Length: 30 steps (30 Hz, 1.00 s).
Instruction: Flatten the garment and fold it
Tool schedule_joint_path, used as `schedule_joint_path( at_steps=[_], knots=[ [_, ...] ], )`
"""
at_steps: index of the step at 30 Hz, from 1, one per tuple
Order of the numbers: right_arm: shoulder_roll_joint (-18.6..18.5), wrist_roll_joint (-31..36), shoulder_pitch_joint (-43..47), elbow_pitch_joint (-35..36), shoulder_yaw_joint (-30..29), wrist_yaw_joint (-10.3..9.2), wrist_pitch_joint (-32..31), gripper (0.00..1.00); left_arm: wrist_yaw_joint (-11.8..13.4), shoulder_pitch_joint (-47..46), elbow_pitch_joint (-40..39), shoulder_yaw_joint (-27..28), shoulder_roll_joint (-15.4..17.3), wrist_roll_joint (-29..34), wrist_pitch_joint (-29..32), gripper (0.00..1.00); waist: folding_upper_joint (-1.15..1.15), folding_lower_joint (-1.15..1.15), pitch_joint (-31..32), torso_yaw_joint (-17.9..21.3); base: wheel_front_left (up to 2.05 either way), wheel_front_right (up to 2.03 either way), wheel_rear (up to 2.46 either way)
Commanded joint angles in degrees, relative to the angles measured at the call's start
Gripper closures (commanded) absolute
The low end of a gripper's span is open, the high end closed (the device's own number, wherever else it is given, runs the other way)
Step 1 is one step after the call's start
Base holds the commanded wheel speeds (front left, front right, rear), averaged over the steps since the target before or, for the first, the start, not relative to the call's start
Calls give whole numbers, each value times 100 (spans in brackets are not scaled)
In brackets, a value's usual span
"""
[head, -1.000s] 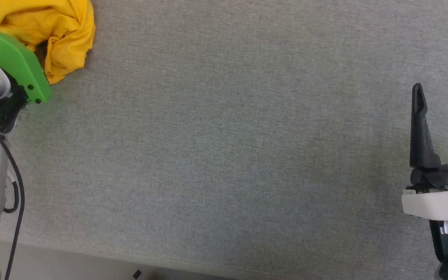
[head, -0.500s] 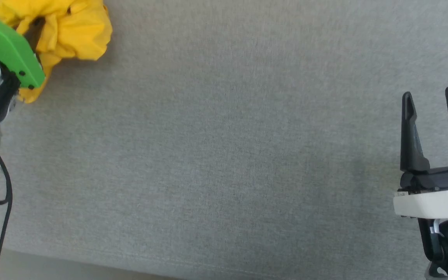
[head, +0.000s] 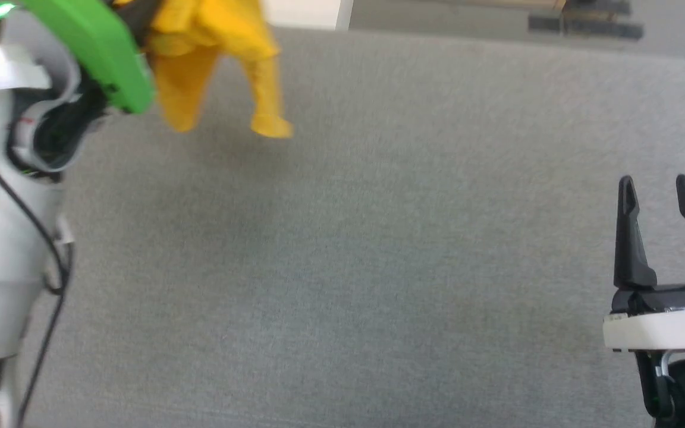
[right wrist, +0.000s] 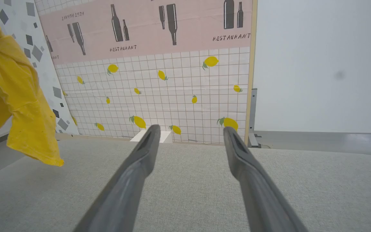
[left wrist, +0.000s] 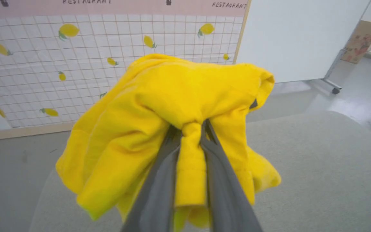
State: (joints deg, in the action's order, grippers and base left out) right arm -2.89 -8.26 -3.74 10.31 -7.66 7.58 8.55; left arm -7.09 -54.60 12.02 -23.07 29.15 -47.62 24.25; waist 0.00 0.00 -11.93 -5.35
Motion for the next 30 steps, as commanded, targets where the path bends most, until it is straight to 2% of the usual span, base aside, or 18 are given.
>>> schedule_joint_path(
  at_steps=[1,10,16,20,25,30],
  knots=[
    [2,-56,81,-37,-34,-9,56,0,-38,-149,-126,-35,-147,-102,20,100,0,0,465,221,0,0,0],
    [2,-220,187,-232,-118,-9,220,0,-38,-102,-996,-785,-1047,-207,19,100,0,0,717,689,0,0,0],
    [2,-266,168,-310,-40,-9,281,0,-38,273,-939,-1310,-1487,20,-370,100,0,0,692,1101,0,0,0],
    [2,-286,170,-309,-66,-9,304,0,-36,524,-556,-1646,-1642,412,-803,100,0,0,586,1337,0,0,0],
    [2,-317,146,-302,-82,-9,323,0,103,1162,487,-2000,-1941,743,-1474,100,0,0,386,1552,0,0,0],
    [2,-352,77,-292,-57,-9,344,0,191,1665,1636,-2411,-2132,922,-1585,100,0,0,191,1640,0,0,0]
  ],
)
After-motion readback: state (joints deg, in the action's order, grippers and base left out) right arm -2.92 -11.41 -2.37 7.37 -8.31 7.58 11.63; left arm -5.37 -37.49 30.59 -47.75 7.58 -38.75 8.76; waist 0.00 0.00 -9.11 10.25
